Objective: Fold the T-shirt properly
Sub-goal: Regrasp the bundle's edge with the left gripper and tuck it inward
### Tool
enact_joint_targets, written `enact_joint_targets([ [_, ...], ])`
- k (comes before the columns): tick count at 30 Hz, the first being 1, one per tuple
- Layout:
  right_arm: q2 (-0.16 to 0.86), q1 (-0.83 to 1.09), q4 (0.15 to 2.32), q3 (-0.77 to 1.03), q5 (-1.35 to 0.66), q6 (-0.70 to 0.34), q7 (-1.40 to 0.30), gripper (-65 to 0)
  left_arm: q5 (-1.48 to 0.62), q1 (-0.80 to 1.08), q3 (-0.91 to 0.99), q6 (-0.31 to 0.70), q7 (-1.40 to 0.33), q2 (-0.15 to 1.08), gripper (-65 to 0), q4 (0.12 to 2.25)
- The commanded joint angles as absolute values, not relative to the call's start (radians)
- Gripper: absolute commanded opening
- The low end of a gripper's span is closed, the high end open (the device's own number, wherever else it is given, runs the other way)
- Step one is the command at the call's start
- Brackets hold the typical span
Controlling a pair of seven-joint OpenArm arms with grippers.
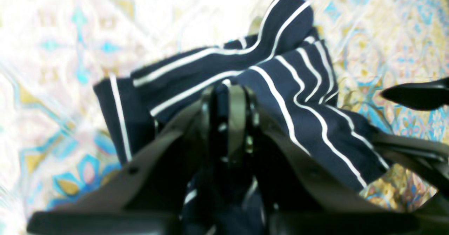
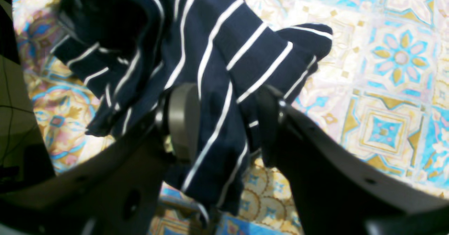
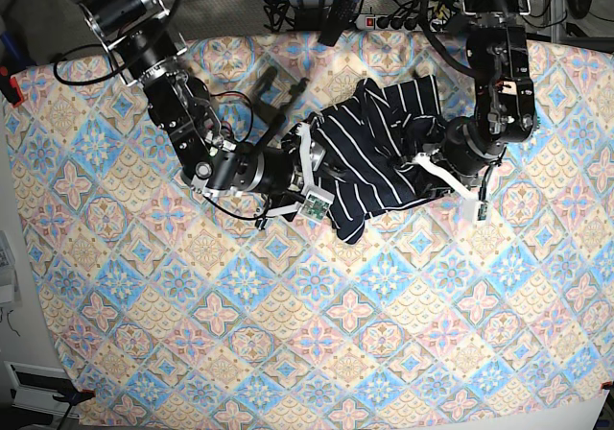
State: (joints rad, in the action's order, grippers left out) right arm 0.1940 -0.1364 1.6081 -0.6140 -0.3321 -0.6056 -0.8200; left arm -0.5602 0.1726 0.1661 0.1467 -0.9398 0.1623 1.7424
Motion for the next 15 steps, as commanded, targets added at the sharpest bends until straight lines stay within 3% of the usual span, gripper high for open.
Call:
enact_joint_targets([
  [1, 0.191, -0.156, 1.626, -0.607, -0.348, -0.610, -0.794, -38.7, -0.568, 0.165, 0.188, 0.143, -0.921, 0.182, -58.9, 1.767],
  [15, 0.191, -0.160, 1.623, -0.607, -0.348, -0.610, -0.794, -38.7, -0.578, 0.130, 0.274, 0.147, -0.917, 0.243, -58.4, 1.696],
])
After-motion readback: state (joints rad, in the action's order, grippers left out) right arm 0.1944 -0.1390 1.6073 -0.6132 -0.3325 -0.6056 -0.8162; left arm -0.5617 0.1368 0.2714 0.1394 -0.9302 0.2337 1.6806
